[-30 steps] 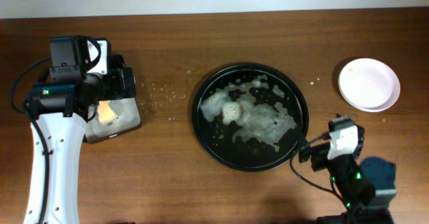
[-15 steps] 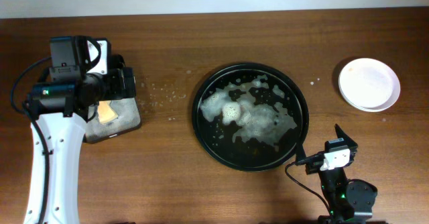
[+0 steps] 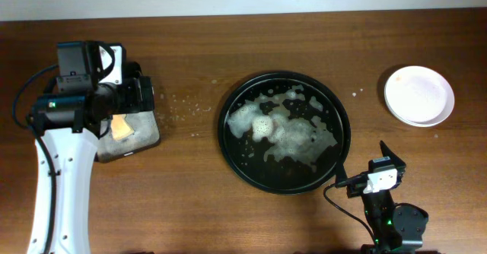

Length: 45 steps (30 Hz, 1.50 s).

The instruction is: Clean dirty plates on tray and stack at the side

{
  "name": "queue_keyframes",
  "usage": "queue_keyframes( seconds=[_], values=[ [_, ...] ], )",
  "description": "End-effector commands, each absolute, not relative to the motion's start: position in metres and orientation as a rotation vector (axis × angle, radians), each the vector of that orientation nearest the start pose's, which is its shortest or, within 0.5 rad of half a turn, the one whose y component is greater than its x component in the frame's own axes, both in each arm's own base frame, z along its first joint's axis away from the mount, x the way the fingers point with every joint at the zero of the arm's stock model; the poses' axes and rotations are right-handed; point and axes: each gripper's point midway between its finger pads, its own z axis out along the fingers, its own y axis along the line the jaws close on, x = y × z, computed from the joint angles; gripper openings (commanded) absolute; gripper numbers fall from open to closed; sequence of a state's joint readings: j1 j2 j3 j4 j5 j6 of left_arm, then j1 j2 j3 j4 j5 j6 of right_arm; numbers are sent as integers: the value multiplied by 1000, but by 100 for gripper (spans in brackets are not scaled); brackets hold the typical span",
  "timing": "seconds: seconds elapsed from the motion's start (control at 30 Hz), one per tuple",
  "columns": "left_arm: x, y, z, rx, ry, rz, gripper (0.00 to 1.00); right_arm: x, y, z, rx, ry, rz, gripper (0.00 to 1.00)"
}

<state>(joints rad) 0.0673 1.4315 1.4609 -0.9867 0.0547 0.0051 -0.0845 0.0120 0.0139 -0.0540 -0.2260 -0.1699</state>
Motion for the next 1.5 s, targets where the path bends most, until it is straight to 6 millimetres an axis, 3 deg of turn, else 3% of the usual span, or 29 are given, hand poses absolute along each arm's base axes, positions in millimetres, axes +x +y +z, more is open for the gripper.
queue_keyframes(
  seconds=[0.0, 0.07, 0.1, 0.3, 0.4, 0.53, 0.67, 0.77, 0.8, 0.93, 1.47],
  values=[
    [350, 22, 255, -15, 2433, 70, 99, 244, 17, 162, -246, 1605, -17, 99],
    [352, 22, 267, -17, 2243, 77, 99, 244, 17, 162, -246, 1605, -17, 99],
    [344, 19, 271, -12, 2116, 70, 99, 244, 17, 162, -246, 1605, -17, 99],
    [281, 18, 285, -20, 1741, 91, 99, 244, 17, 162, -246, 1605, -17, 99],
    [249, 11, 284, 0, 1626, 71, 99, 244, 17, 162, -246, 1605, -17, 99],
    [227, 3, 269, 32, 1498, 45, 99, 244, 17, 162, -246, 1605, -17, 99],
    [233, -4, 243, 56, 1438, 19, 100, 244, 17, 162, -246, 1605, -17, 99],
    [244, -5, 209, 58, 1432, 15, 99, 244, 17, 162, -246, 1605, -17, 99],
    [246, -5, 194, 55, 1496, 14, 99, 244, 17, 162, -246, 1605, -17, 99],
    [246, -3, 165, 46, 1615, 21, 99, 244, 17, 162, -246, 1605, -17, 99],
    [246, -3, 156, 47, 1650, 20, 99, 244, 17, 162, -246, 1605, -17, 99]
  ],
)
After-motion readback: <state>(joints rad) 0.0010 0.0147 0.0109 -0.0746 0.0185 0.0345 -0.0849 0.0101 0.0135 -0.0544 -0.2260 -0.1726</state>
